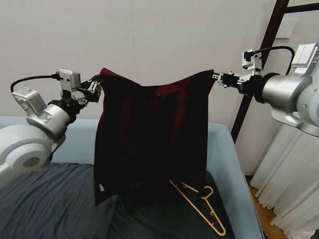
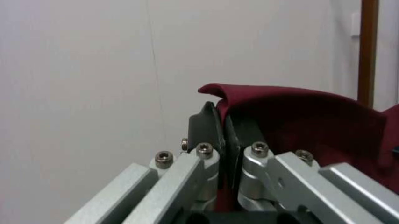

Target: Pick up the clothes from the sofa and hang them on the clothes hanger.

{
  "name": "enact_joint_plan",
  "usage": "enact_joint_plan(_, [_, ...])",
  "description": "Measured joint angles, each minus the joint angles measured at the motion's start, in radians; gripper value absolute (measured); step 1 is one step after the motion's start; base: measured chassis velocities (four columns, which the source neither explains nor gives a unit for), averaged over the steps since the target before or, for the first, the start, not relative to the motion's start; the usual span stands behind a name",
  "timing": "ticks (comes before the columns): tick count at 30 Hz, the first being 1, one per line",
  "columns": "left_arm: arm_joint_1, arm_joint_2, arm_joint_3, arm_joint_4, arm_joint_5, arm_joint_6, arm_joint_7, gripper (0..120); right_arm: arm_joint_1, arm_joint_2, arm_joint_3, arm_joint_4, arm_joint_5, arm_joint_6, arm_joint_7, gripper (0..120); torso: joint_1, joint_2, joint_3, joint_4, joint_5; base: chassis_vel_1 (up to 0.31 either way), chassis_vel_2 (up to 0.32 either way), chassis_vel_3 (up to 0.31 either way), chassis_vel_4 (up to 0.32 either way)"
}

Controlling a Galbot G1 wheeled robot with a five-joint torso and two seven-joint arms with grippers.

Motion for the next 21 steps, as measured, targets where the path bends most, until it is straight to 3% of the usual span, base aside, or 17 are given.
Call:
enact_joint_plan(6, [0.051, -0.072, 0.032, 0.090, 0.100, -0.003, -0.001, 0, -0.126, 0.018, 0.010, -0.001, -0.051, 0.000, -0.005, 0, 0.000, 0.000, 0.000, -0.0006, 0.0003, 0.000, 0.000, 0.000, 0.000])
enact_joint_plan(14, [0.091, -0.153, 0.089, 0.175, 0.192, -0.009, -0.003, 0, -0.282, 0.157, 0.009, -0.064, -0.176, -0.004, -0.012, 0, 0.000, 0.000, 0.000, 0.0001, 0.0001, 0.000, 0.000, 0.000, 0.000])
enact_joint_plan(21, [0.282, -0.250, 0.084, 0.230, 0.315, -0.042, -0.007, 0, -0.534, 0.302, -0.010, -0.091, -0.347, -0.024, -0.017, 0, 0.000, 0.000, 0.000, -0.0003, 0.0000, 0.000, 0.000, 0.000, 0.000])
